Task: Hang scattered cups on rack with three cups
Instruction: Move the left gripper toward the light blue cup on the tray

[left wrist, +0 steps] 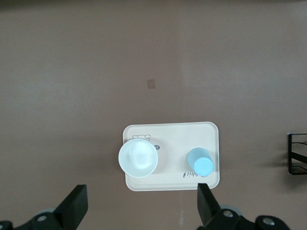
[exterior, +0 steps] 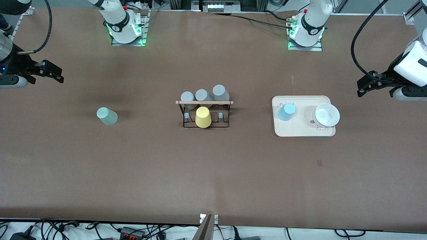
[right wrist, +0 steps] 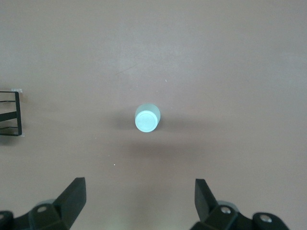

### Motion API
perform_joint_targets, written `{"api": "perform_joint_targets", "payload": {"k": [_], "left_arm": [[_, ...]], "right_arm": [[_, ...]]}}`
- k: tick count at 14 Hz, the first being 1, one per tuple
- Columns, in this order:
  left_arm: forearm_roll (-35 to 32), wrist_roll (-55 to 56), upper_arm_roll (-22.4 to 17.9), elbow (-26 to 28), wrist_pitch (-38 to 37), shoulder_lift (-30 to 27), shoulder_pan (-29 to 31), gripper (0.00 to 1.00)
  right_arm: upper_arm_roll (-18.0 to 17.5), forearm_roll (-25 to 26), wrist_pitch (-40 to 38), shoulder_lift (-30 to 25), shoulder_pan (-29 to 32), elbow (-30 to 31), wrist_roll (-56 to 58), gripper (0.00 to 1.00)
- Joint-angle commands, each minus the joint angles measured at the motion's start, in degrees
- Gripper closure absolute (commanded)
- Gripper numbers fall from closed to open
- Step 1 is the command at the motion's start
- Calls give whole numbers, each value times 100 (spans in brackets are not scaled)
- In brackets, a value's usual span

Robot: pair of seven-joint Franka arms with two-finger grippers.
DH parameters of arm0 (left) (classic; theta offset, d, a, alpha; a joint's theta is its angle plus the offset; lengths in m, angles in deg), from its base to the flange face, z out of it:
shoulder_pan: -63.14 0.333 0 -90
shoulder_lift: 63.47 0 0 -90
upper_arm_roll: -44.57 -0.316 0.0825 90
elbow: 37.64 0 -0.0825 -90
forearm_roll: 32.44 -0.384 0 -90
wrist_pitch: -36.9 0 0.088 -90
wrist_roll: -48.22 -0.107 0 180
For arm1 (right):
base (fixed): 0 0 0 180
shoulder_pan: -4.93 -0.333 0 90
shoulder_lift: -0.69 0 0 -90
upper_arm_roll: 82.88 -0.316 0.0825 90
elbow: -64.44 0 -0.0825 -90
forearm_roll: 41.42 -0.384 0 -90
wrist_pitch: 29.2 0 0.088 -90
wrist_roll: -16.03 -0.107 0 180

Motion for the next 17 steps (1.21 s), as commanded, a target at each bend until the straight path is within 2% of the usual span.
{"api": "perform_joint_targets", "payload": {"k": [1,8,13,15,17], "left_arm": [[104,-43,24,-186,-139,62,32,0],[113,-8,33,-186,-183,45,32,0],[104,9,41,-186,-1008,45,23,0],[96,36,24,-2,-862,123,31,0],[104,27,6,358,-221,361,110,0]], "right_arm": [[-26,7,-65,-126,-3,78,-143,0],[-26,15,-74,-109,-3,44,-117,0],[-26,24,-56,-100,6,35,-108,0],[-26,24,-65,-109,6,35,-99,0],[-26,15,-65,-109,6,44,-99,0]]}}
